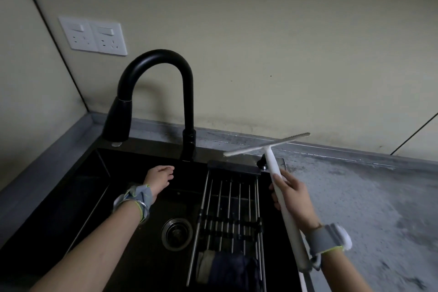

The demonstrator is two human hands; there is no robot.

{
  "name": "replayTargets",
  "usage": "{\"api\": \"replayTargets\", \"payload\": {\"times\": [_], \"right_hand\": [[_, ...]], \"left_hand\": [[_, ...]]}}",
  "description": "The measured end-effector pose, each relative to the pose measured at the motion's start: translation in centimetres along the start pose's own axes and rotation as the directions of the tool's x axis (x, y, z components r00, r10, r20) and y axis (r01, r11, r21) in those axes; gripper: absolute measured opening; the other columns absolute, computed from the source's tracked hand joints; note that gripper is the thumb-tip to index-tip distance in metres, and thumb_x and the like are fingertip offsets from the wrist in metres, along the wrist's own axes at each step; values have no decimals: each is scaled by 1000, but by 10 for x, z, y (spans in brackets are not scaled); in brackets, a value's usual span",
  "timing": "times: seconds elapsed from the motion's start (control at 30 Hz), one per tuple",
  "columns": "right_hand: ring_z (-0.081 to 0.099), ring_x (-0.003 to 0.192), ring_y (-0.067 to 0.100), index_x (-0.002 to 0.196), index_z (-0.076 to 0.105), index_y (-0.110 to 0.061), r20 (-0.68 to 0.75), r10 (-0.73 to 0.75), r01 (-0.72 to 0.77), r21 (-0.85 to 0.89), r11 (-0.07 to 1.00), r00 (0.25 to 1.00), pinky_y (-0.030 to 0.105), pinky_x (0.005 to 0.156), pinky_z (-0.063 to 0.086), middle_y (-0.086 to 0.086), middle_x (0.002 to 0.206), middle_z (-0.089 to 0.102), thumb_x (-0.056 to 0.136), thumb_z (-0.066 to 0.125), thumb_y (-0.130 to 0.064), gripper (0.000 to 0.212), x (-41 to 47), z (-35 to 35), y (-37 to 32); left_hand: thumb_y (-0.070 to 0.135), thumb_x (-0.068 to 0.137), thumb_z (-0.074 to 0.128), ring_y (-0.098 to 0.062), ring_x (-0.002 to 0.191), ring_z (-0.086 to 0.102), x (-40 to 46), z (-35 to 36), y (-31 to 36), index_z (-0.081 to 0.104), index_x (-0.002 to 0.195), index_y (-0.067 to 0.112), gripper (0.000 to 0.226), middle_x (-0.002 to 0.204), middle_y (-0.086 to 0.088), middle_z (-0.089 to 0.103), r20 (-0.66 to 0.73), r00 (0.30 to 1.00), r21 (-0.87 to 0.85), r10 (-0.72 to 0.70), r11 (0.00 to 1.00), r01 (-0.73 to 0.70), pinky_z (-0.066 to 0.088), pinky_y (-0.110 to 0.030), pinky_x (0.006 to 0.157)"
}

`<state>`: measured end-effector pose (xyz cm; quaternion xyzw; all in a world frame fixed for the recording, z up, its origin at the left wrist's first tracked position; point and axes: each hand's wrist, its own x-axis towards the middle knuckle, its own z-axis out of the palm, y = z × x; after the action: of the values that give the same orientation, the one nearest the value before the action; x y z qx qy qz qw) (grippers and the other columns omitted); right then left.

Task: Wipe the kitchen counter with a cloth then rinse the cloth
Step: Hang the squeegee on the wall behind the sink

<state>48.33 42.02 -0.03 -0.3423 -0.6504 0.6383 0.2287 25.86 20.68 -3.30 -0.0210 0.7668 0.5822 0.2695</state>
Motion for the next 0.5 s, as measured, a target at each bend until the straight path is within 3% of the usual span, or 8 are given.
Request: {"api": "replayTargets", "payload": {"times": [0.1,0.13,0.17,0.2,0.23,0.27,0.37,0.5], "right_hand": [[46,47,13,107,61,-10,138,56,-89,243,966,989,21,36,36,8,69,55,94,50,-12,17,-12,4,-9],[47,48,15,109,60,-9,114,62,-74,105,992,991,22,38,37,9,70,56,95,50,-12,18,-17,8,-9],[51,51,20,110,59,-7,61,43,-29,-225,974,997,26,43,39,11,71,57,95,49,-11,18,-20,12,-8],[57,60,27,109,58,-5,0,-18,15,-581,814,1000,30,51,41,15,75,60,96,48,-11,18,-22,14,-2],[61,72,34,107,56,-4,-44,-89,22,-777,629,995,34,59,41,21,81,63,95,47,-11,17,-26,17,4],[61,80,40,105,56,-1,-73,-124,10,-825,565,990,36,63,40,26,87,64,94,47,-10,16,-31,20,7],[59,69,38,101,59,-2,-117,-158,29,-706,708,980,38,60,42,26,79,62,94,47,-11,16,-46,30,8],[45,44,15,99,62,-21,-86,-30,19,-126,992,996,24,39,38,6,61,55,96,50,-13,14,-70,45,-4]], "left_hand": [[9,100,42,-29,124,51,-11,-17,-12,56,123,-3,29,130,-20,55,8,1000,1,-13,1000,13,42,-31,91],[9,100,42,-29,124,51,-15,-23,-15,56,122,-3,29,130,-20,56,8,1000,1,-16,1000,16,44,-28,85],[9,100,42,-29,124,51,-18,-30,-19,56,122,-3,29,130,-20,56,5,1000,0,-16,1000,16,43,-25,77],[9,100,42,-29,124,51,-22,-36,-22,57,122,-3,29,130,-20,56,1,1000,-3,-19,1000,19,42,-23,73],[9,100,42,-29,124,51,-25,-41,-25,57,122,-3,29,130,-19,56,1,1000,-5,-23,1000,23,42,-23,72],[8,100,42,-28,124,51,-27,-46,-27,57,122,-3,29,130,-19,56,4,1000,-5,-18,1000,18,43,-24,75],[9,100,42,-28,124,51,-36,-66,-32,57,122,-2,29,130,-18,55,16,1000,3,-13,1000,13,41,-30,90],[9,100,42,-27,123,52,-46,-96,-35,57,122,-2,29,129,-18,56,45,999,14,18,1000,-19,40,-31,93]]}}
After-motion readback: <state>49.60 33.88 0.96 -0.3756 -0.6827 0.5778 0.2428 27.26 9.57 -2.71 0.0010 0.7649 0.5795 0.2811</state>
